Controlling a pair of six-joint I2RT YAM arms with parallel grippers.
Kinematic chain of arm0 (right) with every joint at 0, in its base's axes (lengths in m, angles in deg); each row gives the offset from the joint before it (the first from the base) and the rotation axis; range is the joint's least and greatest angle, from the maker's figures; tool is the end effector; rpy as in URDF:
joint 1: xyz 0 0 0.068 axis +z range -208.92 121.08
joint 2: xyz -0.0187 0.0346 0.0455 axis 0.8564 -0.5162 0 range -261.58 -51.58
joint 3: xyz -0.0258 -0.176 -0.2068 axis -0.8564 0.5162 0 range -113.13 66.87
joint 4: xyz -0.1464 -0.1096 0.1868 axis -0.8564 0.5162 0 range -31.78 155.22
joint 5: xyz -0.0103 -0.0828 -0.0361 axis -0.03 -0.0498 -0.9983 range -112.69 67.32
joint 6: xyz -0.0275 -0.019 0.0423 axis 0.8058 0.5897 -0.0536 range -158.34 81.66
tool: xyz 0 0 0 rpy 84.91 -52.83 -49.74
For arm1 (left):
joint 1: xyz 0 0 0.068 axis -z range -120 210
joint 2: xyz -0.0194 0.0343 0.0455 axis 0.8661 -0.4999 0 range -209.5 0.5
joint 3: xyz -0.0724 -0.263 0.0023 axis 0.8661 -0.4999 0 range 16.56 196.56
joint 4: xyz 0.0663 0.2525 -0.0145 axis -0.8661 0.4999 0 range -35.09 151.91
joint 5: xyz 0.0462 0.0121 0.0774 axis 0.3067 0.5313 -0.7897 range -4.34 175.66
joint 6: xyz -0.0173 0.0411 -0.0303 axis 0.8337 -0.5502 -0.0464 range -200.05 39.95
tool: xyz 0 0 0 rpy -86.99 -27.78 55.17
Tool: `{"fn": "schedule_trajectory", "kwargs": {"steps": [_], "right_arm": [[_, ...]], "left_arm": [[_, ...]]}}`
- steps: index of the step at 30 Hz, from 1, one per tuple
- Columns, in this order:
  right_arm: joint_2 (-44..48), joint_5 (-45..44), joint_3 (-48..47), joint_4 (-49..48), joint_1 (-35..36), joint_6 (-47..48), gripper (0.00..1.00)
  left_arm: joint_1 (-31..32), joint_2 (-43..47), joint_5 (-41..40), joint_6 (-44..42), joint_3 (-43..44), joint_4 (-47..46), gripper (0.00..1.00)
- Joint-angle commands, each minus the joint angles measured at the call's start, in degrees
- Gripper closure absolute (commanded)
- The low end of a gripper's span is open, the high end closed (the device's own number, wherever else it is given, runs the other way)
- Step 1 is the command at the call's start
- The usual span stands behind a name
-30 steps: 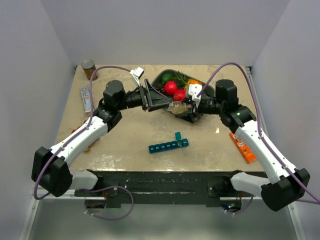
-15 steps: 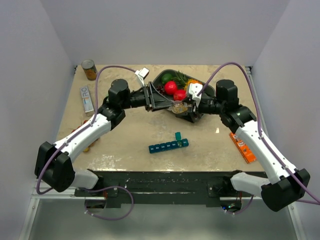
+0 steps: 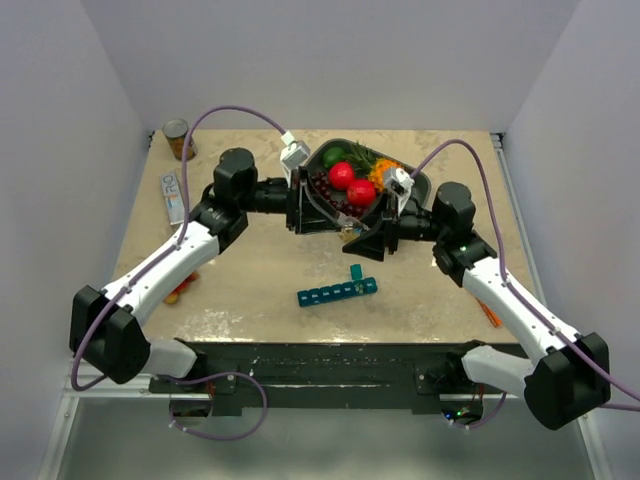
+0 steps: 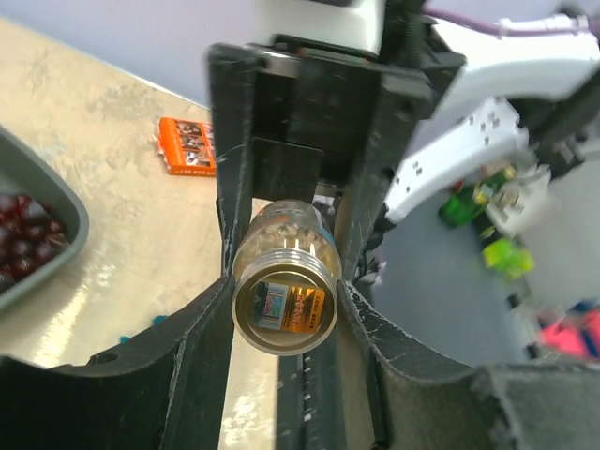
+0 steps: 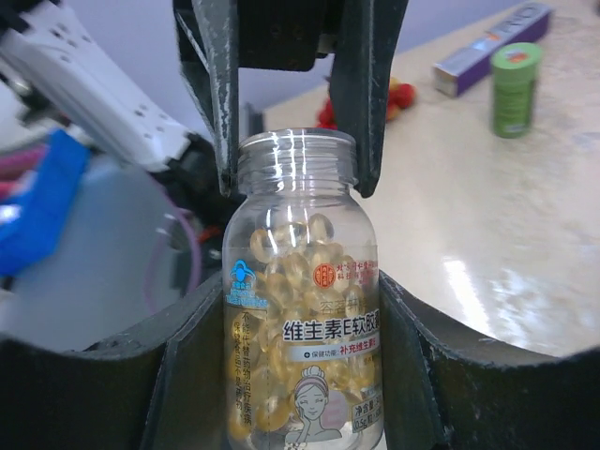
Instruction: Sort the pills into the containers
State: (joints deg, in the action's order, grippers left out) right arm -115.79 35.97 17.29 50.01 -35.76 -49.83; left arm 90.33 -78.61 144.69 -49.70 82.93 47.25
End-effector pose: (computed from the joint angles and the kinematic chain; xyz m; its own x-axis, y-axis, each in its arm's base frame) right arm 0.2172 0.1260 0.3370 -0.2968 -0.0144 -0.9548 -0.9447 0.1503 0.2914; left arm 0.2559 -0.1850 0.3691 -0.5699 0.0321 -0.8211 0.8217 0.0338 -0.5689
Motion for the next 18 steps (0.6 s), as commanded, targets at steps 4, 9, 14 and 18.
{"fn": "schedule_trajectory", "kwargs": {"steps": [4, 9, 14, 18], "right_arm": [[0.9, 3.6, 5.9, -30.4, 0.4, -31.3, 1.0], [1.7, 4.0, 4.9, -23.2, 0.2, -23.7, 1.0], [2.5, 3.7, 2.3, -10.4, 0.2, -10.3, 1.0], [2.6, -0.4, -4.1, 7.0, 0.2, 8.3, 1.0]], "left_arm": [[0.4, 4.1, 6.0, -8.9, -4.4, -19.3, 0.41], [-4.5, 7.3, -3.0, 4.5, -8.3, -31.9, 0.05], [-7.6, 11.3, -7.4, 14.5, -9.3, -31.8, 0.01], [-9.4, 12.0, -8.0, 23.3, -9.0, -26.4, 0.01]]}}
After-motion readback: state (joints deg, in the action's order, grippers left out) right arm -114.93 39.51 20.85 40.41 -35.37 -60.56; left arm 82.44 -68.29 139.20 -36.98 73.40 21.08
